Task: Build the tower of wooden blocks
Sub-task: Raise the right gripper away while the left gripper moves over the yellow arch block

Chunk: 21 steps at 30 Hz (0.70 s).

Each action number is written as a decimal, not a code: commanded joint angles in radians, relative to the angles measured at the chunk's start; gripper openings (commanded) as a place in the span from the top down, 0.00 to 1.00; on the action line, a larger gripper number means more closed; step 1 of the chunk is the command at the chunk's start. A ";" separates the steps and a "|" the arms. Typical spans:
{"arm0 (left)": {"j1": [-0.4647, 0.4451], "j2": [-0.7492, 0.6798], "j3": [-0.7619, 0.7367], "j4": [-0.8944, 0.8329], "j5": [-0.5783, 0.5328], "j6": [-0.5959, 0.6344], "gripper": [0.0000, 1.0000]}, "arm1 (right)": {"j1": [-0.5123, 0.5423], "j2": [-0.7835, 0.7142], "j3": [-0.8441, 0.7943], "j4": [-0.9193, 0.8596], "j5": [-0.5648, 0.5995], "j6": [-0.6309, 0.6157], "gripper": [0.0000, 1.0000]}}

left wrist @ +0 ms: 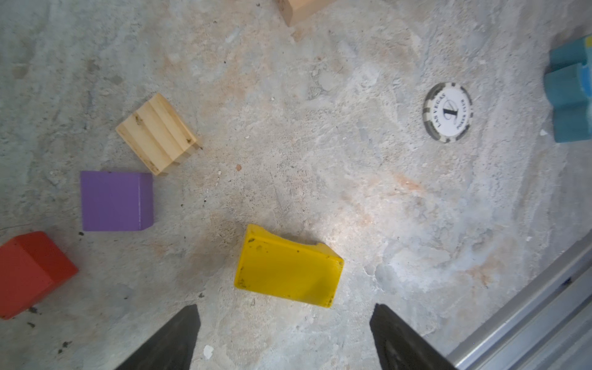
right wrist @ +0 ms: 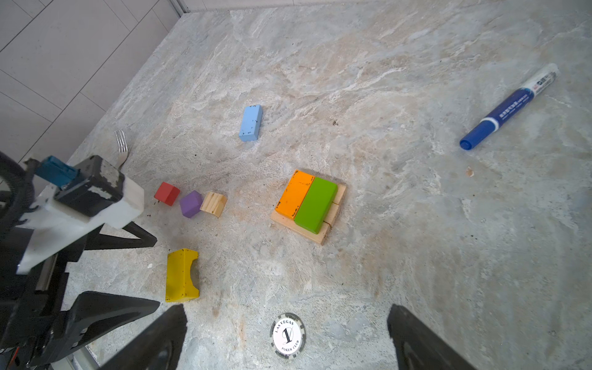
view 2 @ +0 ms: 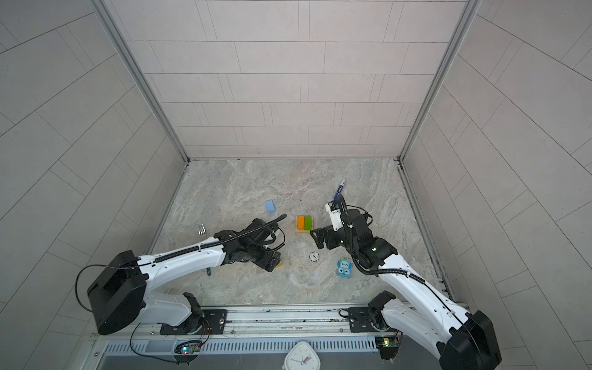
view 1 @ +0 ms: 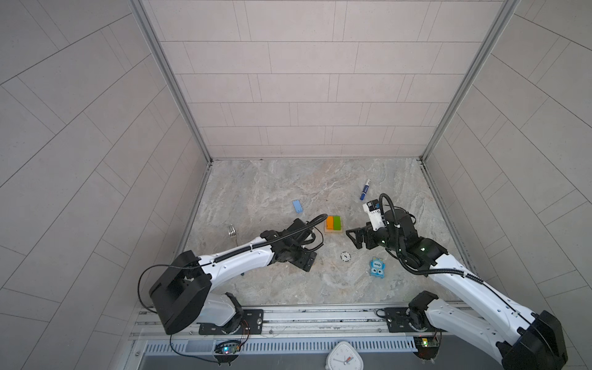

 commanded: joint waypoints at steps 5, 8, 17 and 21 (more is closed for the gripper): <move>-0.006 0.063 0.032 0.009 -0.061 0.063 0.08 | 0.004 -0.015 0.025 -0.026 0.002 0.000 0.01; -0.006 0.079 0.037 0.014 -0.055 0.070 0.07 | 0.004 -0.016 0.023 -0.036 0.012 0.000 0.01; -0.007 0.098 0.036 0.040 -0.005 0.083 0.07 | 0.004 -0.017 0.020 -0.048 0.028 -0.003 0.01; -0.007 0.110 0.035 0.040 0.010 0.091 0.07 | 0.004 -0.022 0.022 -0.055 0.030 -0.006 0.01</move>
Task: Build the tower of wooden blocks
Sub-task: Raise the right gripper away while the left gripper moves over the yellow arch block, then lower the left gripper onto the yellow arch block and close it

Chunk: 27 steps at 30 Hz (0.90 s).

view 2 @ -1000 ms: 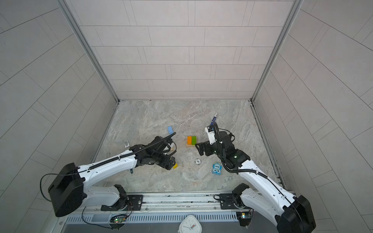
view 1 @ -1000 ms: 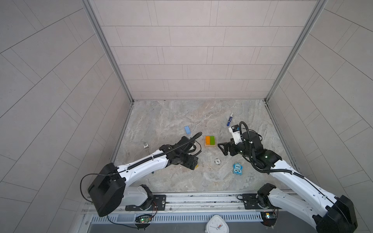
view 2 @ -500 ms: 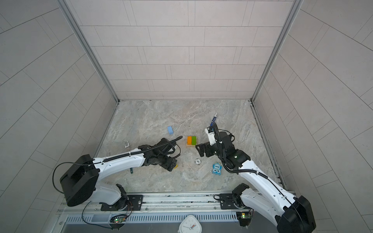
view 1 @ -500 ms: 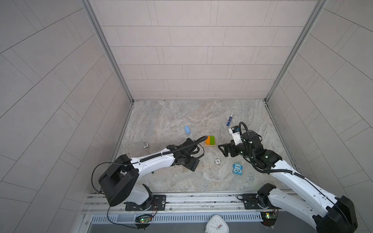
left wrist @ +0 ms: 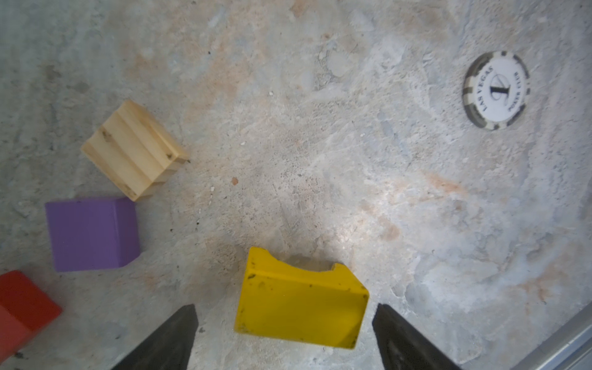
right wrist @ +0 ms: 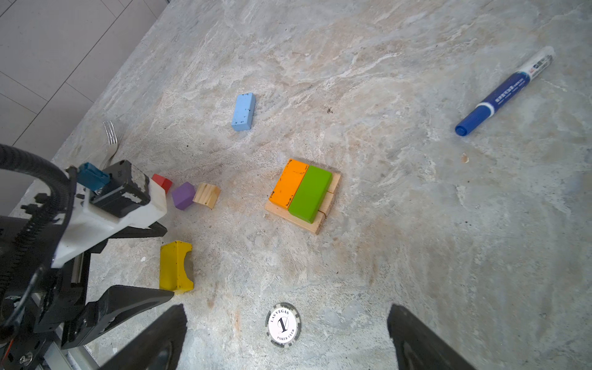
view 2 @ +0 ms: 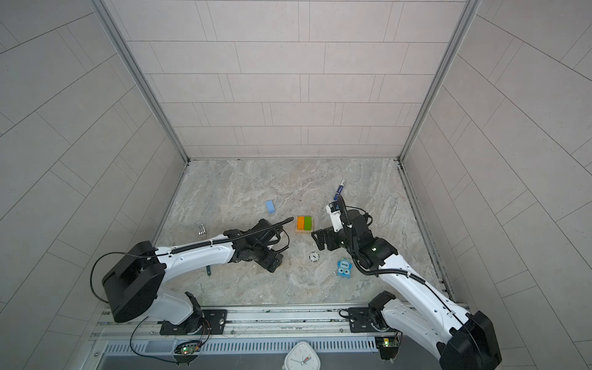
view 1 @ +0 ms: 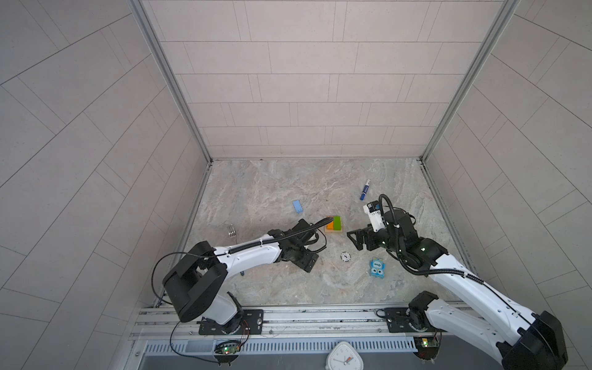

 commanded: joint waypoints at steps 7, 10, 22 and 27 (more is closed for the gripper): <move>-0.004 0.017 0.022 0.011 0.028 0.022 0.07 | 0.004 -0.024 0.018 -0.023 0.024 -0.006 0.01; -0.004 0.037 0.029 0.016 0.031 0.024 0.07 | 0.003 -0.029 0.018 -0.024 0.025 -0.007 0.01; -0.004 0.059 0.035 0.039 0.019 0.007 0.11 | 0.004 -0.036 0.018 -0.042 0.051 -0.015 0.01; -0.004 0.066 0.034 0.039 0.011 0.001 0.13 | 0.004 -0.036 0.024 -0.045 0.069 -0.019 0.01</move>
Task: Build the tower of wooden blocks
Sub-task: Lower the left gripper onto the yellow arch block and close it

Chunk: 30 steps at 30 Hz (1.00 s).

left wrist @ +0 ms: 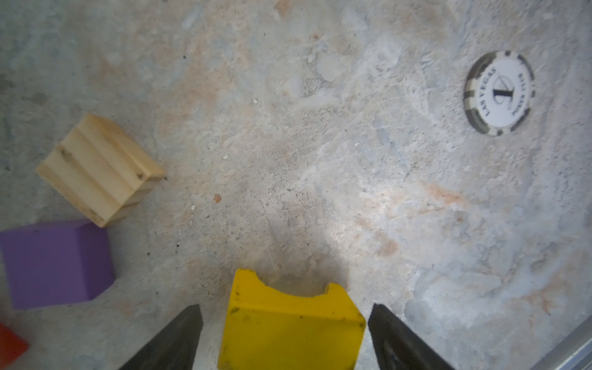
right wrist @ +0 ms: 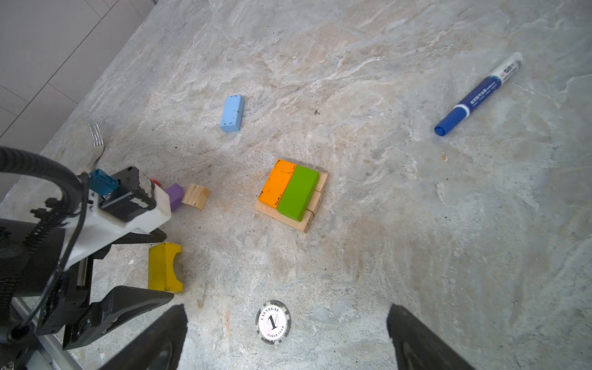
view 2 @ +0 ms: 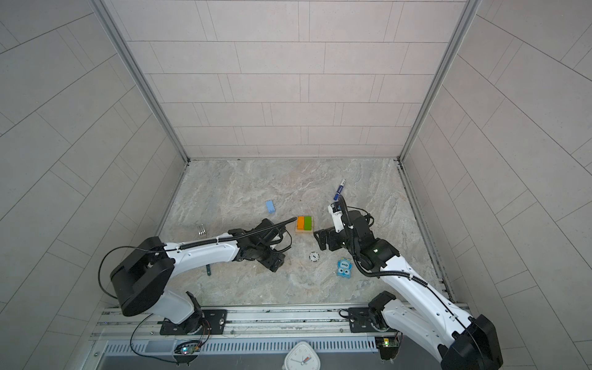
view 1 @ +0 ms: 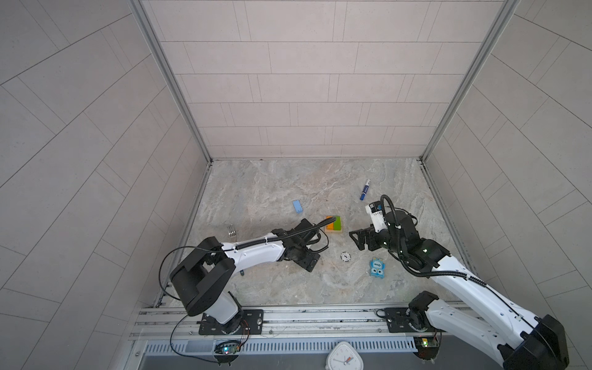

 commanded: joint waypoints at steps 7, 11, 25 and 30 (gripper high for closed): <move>-0.004 0.000 0.013 -0.001 -0.017 -0.013 0.17 | 0.004 -0.013 0.022 -0.021 0.029 -0.014 0.02; -0.004 0.002 0.017 -0.008 -0.027 -0.014 0.20 | 0.004 -0.013 0.027 -0.028 0.034 -0.014 0.02; -0.004 -0.014 0.019 -0.018 -0.050 -0.046 0.31 | 0.004 -0.015 0.031 -0.033 0.042 -0.015 0.02; -0.004 -0.026 0.017 -0.023 -0.043 -0.054 0.26 | 0.004 -0.015 0.031 -0.034 0.041 -0.014 0.02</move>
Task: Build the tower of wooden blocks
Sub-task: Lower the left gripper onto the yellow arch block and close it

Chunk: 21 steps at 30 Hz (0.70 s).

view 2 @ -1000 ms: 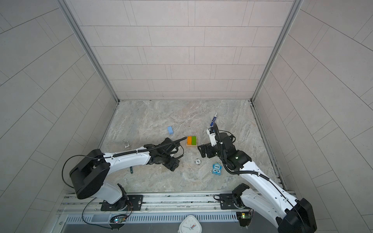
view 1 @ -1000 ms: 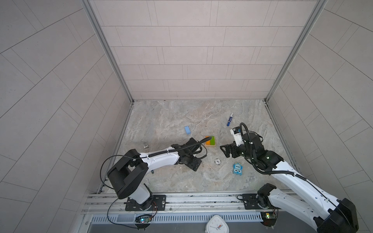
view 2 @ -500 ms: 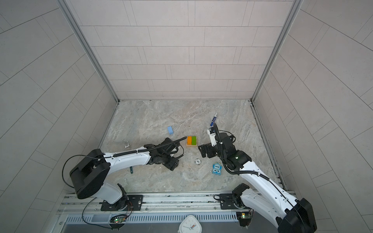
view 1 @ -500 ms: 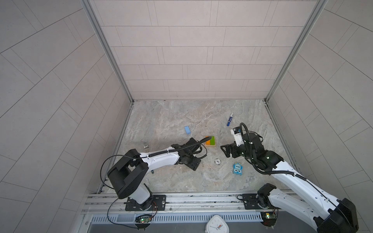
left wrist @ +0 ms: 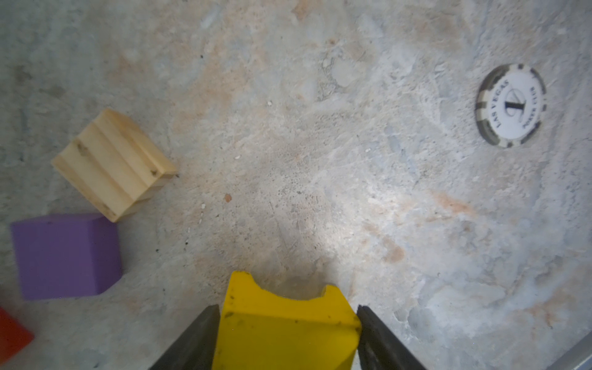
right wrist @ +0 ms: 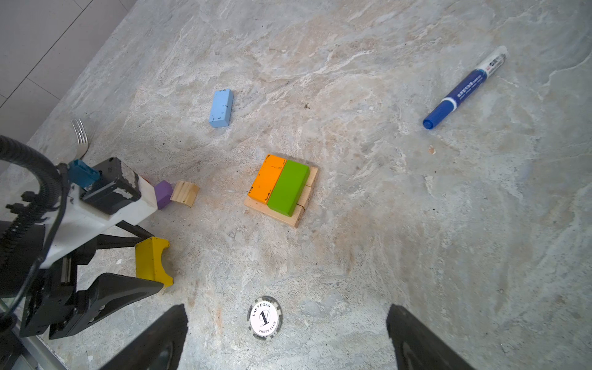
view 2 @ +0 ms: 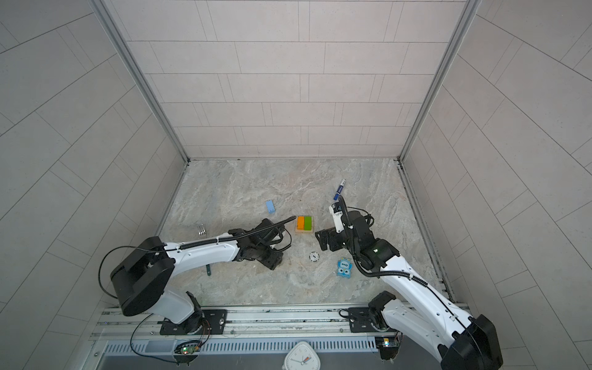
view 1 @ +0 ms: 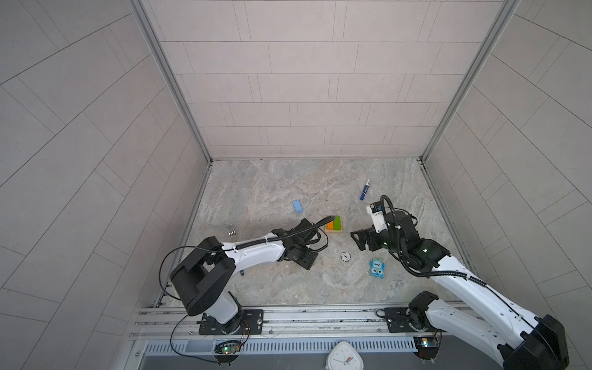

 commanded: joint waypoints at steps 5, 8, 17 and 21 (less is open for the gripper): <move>-0.005 -0.032 0.018 -0.039 -0.016 -0.007 0.19 | 0.004 -0.017 0.030 -0.015 0.016 -0.012 0.02; -0.005 -0.035 0.016 -0.043 -0.013 -0.002 0.19 | 0.004 -0.017 0.032 -0.018 0.017 -0.013 0.02; -0.016 -0.035 0.001 -0.043 -0.006 0.004 0.23 | 0.003 -0.016 0.032 -0.023 0.015 -0.011 0.02; -0.019 -0.029 -0.003 -0.037 -0.003 0.013 0.23 | 0.004 -0.017 0.030 -0.026 0.015 -0.009 0.02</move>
